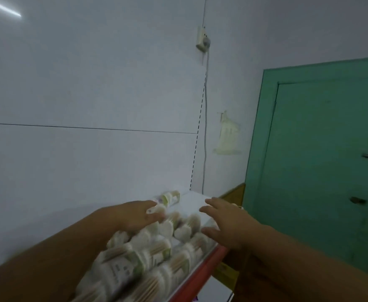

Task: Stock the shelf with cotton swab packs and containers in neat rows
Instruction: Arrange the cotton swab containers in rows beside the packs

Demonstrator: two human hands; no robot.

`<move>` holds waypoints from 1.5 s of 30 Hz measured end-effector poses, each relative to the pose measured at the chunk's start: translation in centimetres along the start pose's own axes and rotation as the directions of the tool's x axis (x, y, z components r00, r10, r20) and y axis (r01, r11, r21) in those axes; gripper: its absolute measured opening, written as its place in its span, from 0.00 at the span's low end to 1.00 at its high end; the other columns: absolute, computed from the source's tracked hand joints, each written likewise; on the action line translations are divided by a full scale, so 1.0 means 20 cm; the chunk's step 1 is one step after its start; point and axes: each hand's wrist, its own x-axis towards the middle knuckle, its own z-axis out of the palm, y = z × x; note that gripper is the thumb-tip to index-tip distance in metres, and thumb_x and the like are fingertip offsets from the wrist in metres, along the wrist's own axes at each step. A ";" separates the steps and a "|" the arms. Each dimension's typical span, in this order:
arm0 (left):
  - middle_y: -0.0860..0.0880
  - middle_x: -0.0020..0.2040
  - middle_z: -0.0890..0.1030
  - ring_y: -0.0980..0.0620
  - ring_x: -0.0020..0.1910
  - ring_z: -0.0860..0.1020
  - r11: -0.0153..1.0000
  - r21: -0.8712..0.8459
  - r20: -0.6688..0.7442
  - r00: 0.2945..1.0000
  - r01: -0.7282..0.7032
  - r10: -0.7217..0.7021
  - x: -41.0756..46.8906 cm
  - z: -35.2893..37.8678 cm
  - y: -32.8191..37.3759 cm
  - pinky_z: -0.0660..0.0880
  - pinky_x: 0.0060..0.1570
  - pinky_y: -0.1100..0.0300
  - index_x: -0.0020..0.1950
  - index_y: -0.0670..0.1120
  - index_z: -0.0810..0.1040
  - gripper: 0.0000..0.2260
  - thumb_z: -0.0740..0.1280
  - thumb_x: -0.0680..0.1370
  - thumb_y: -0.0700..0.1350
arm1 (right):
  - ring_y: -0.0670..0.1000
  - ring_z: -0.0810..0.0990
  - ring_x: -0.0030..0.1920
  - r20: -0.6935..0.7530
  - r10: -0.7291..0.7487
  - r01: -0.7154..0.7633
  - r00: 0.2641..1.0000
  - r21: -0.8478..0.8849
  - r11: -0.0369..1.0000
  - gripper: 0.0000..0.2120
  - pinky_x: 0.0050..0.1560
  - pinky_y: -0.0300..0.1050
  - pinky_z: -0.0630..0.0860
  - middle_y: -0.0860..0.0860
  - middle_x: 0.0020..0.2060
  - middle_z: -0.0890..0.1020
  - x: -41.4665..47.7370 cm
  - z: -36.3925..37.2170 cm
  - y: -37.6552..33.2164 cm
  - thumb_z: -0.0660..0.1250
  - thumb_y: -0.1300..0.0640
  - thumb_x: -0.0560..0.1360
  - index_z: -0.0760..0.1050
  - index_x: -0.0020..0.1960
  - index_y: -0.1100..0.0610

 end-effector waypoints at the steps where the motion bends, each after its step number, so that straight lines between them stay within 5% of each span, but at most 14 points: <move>1: 0.49 0.75 0.66 0.52 0.70 0.67 1.000 -0.001 -0.004 1.000 0.018 -0.018 0.07 -0.01 -0.02 0.62 0.61 0.63 0.75 0.50 0.62 0.29 0.53 0.79 0.64 | 0.50 0.56 0.75 -0.007 -0.001 0.001 1.000 0.005 1.000 0.27 0.72 0.46 0.54 0.50 0.76 0.59 0.07 0.01 0.06 0.58 0.41 0.78 0.60 0.74 0.49; 9: 0.51 0.70 0.71 0.54 0.65 0.72 0.998 0.050 0.018 0.999 0.039 -0.040 0.35 0.00 -0.04 0.65 0.57 0.67 0.72 0.51 0.68 0.27 0.61 0.77 0.63 | 0.50 0.67 0.67 0.084 -0.055 0.053 0.995 0.029 0.998 0.23 0.66 0.45 0.65 0.49 0.69 0.69 0.60 0.19 0.44 0.60 0.44 0.78 0.65 0.71 0.49; 15: 0.56 0.74 0.65 0.57 0.70 0.65 0.969 0.108 -0.023 0.975 0.220 -0.219 0.45 0.01 -0.09 0.60 0.68 0.62 0.73 0.60 0.64 0.25 0.59 0.77 0.64 | 0.50 0.71 0.64 0.183 -0.213 0.202 0.960 0.079 0.976 0.25 0.61 0.42 0.66 0.50 0.67 0.71 1.11 0.36 0.65 0.64 0.46 0.77 0.63 0.71 0.48; 19: 0.59 0.70 0.69 0.64 0.59 0.68 0.945 0.014 -0.096 0.941 0.328 -0.325 0.54 0.02 -0.01 0.63 0.59 0.67 0.71 0.62 0.66 0.22 0.60 0.77 0.63 | 0.51 0.68 0.68 0.178 -0.361 0.328 0.915 0.191 0.925 0.32 0.65 0.44 0.64 0.50 0.71 0.67 1.37 0.53 0.71 0.67 0.45 0.75 0.58 0.74 0.48; 22: 0.63 0.52 0.75 0.72 0.44 0.72 0.923 -0.104 -0.151 0.912 0.370 -0.382 0.58 0.05 0.08 0.65 0.45 0.78 0.69 0.61 0.69 0.20 0.62 0.77 0.62 | 0.50 0.67 0.69 0.140 -0.497 0.430 0.857 0.339 0.837 0.34 0.68 0.43 0.64 0.50 0.71 0.66 1.51 0.64 0.73 0.69 0.44 0.74 0.59 0.75 0.50; 25: 0.69 0.59 0.71 0.71 0.54 0.71 0.888 -0.196 -0.198 0.870 0.417 -0.452 0.57 0.10 0.16 0.63 0.51 0.79 0.66 0.63 0.71 0.19 0.64 0.75 0.63 | 0.50 0.75 0.53 0.012 -0.615 0.547 0.789 0.441 0.711 0.20 0.55 0.45 0.72 0.53 0.54 0.77 1.62 0.72 0.73 0.72 0.47 0.72 0.76 0.58 0.57; 27: 0.68 0.62 0.73 0.67 0.59 0.73 0.857 -0.285 -0.259 0.826 0.430 -0.501 0.56 0.12 0.19 0.69 0.61 0.69 0.60 0.64 0.75 0.17 0.66 0.72 0.65 | 0.46 0.77 0.46 -0.013 -0.653 0.578 0.757 0.480 0.660 0.15 0.47 0.41 0.73 0.50 0.46 0.80 1.69 0.72 0.75 0.74 0.47 0.70 0.79 0.50 0.54; 30: 0.64 0.53 0.81 0.66 0.53 0.78 0.789 -0.462 -0.333 0.745 0.406 -0.578 0.58 0.13 0.22 0.74 0.60 0.60 0.51 0.63 0.80 0.16 0.66 0.66 0.64 | 0.38 0.77 0.35 0.068 -0.693 0.467 0.717 0.691 0.551 0.08 0.37 0.31 0.72 0.45 0.37 0.81 1.78 0.67 0.81 0.75 0.48 0.70 0.78 0.42 0.50; 34: 0.59 0.46 0.85 0.61 0.47 0.82 0.670 -0.674 -0.375 0.637 0.312 -0.674 0.65 0.17 0.23 0.76 0.55 0.57 0.48 0.65 0.81 0.19 0.69 0.59 0.65 | 0.45 0.83 0.41 0.189 -0.746 0.148 0.639 0.921 0.361 0.15 0.40 0.37 0.76 0.50 0.40 0.85 1.80 0.65 0.80 0.68 0.44 0.70 0.79 0.47 0.54; 40: 0.51 0.43 0.86 0.49 0.44 0.83 0.438 -0.849 -0.230 0.540 0.295 -0.809 0.73 0.22 0.25 0.78 0.55 0.47 0.54 0.50 0.80 0.29 0.80 0.56 0.56 | 0.47 0.82 0.38 0.050 -0.782 0.038 0.621 0.995 0.093 0.16 0.38 0.38 0.75 0.50 0.39 0.85 1.71 0.61 0.60 0.65 0.45 0.69 0.78 0.48 0.57; 45: 0.52 0.45 0.85 0.52 0.45 0.84 0.323 -0.935 -0.201 0.535 0.145 -0.821 0.75 0.18 0.29 0.80 0.41 0.57 0.58 0.51 0.76 0.37 0.77 0.50 0.58 | 0.50 0.82 0.38 -0.044 -0.817 -0.025 0.575 0.997 -0.071 0.19 0.35 0.38 0.76 0.52 0.41 0.85 1.59 0.51 0.44 0.64 0.43 0.69 0.78 0.50 0.58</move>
